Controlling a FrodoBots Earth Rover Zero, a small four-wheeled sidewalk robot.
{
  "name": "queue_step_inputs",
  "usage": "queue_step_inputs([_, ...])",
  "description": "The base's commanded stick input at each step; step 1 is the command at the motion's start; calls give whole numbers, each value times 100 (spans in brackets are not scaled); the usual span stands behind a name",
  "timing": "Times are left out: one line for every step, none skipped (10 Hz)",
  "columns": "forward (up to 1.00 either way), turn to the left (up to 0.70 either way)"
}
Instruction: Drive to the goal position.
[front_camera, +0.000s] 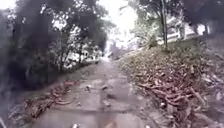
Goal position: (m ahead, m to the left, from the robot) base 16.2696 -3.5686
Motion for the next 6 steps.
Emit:
queue_step_inputs([100, 0])
queue_step_inputs([100, 0])
queue_step_inputs([100, 0])
queue_step_inputs([100, 0])
queue_step_inputs([100, 0])
queue_step_inputs([100, 0])
